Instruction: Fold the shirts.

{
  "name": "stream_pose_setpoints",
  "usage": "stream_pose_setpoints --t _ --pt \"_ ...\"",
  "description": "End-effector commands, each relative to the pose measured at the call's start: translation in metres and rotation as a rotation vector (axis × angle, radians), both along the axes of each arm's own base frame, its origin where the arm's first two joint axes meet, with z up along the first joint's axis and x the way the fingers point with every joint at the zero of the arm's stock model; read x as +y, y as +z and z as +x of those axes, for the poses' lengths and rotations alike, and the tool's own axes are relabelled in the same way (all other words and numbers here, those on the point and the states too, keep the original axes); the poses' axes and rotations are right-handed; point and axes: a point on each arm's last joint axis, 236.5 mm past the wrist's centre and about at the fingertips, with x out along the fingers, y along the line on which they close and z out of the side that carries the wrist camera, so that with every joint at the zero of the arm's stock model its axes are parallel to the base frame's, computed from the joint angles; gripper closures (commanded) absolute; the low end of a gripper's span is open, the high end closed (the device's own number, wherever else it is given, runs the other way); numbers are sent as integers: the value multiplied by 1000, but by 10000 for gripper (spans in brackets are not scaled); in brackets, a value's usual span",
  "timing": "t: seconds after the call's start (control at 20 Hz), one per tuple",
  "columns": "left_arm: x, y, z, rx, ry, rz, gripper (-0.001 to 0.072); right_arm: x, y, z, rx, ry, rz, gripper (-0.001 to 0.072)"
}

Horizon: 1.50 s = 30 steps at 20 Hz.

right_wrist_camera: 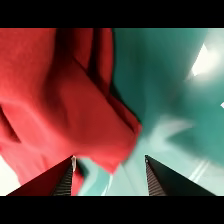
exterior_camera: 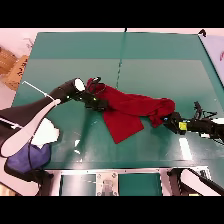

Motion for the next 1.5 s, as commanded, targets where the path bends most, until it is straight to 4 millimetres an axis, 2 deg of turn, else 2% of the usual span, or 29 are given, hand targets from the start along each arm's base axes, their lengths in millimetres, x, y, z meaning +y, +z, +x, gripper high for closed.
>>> stream_pose_setpoints --t 0.0,0.05,0.1,0.15,0.25,0.35,0.4,0.5,0.6,0.65,0.75,0.8,0.95,1.05,1.15,1.25,1.35,1.45 --pt "-1 7 -3 6 -36 -2 676 0 3 25 -68 -27 -41 326" --pt "0 6 -4 7 -43 5 676 -1 10 31 -89 -12 -43 486" --pt "2 7 -5 4 -56 18 676 0 18 35 -108 8 -43 602" --pt "5 8 -4 -4 -71 35 676 3 26 38 -122 32 -33 679" --pt "14 21 3 -31 -113 76 677 8 46 43 -149 80 -8 697" --pt "26 58 24 -82 -110 71 677 4 73 56 -200 110 -6 698" --pt "33 88 38 -132 -95 53 677 -2 92 64 -233 113 -8 698" --pt "51 162 66 -279 -49 12 677 -18 141 83 -320 104 -36 698" --pt "74 249 81 -469 9 -29 677 -36 205 97 -440 85 -99 698" --pt "86 295 82 -572 38 -47 677 -43 240 101 -510 72 -142 698" --pt "103 377 68 -761 67 -75 677 -52 326 98 -687 44 -259 698" --pt "110 418 54 -859 74 -87 677 -52 366 90 -777 37 -322 698" --pt "121 529 -4 -1155 100 -163 677 -36 481 45 -1040 9 -523 698" --pt "133 588 -48 -1349 128 -211 677 -17 537 10 -1190 -12 -631 698" --pt "144 629 -90 -1498 144 -234 677 1 578 -21 -1313 -41 -708 698" --pt "152 654 -122 -1607 146 -235 677 13 610 -49 -1420 -78 -786 698" --pt "157 663 -132 -1646 158 -235 677 15 618 -61 -1440 -96 -837 698" --pt "161 659 -125 -1642 161 -195 677 11 612 -58 -1416 -96 -852 698"
